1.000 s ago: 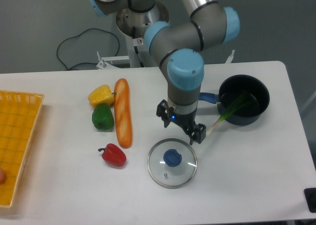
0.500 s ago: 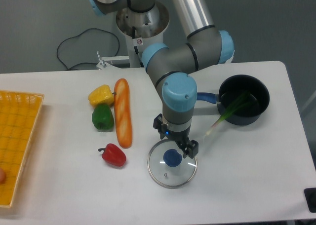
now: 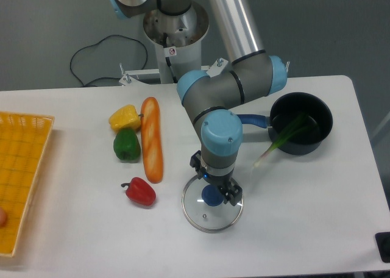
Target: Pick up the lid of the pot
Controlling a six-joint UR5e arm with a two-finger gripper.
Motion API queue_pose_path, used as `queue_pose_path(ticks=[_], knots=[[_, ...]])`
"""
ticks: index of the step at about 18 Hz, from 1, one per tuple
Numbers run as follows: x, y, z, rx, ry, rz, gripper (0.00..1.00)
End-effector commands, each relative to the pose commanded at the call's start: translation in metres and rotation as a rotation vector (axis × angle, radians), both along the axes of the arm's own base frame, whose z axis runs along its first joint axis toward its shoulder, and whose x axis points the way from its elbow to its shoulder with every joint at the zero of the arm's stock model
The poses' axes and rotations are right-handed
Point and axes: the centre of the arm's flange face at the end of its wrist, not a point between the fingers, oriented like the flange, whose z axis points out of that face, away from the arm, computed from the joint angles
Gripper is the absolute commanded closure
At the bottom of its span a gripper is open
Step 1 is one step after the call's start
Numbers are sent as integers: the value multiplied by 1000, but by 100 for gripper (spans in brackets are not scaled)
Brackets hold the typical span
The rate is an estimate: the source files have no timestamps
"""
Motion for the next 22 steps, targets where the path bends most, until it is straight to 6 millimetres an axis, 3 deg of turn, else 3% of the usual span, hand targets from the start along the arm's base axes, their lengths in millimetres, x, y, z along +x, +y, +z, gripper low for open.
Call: queue_pose_path(ticks=[4,22], knots=[[3,1,-10,-12,-14,-3,0],[2,4,-23,-16,-17,-5,0]])
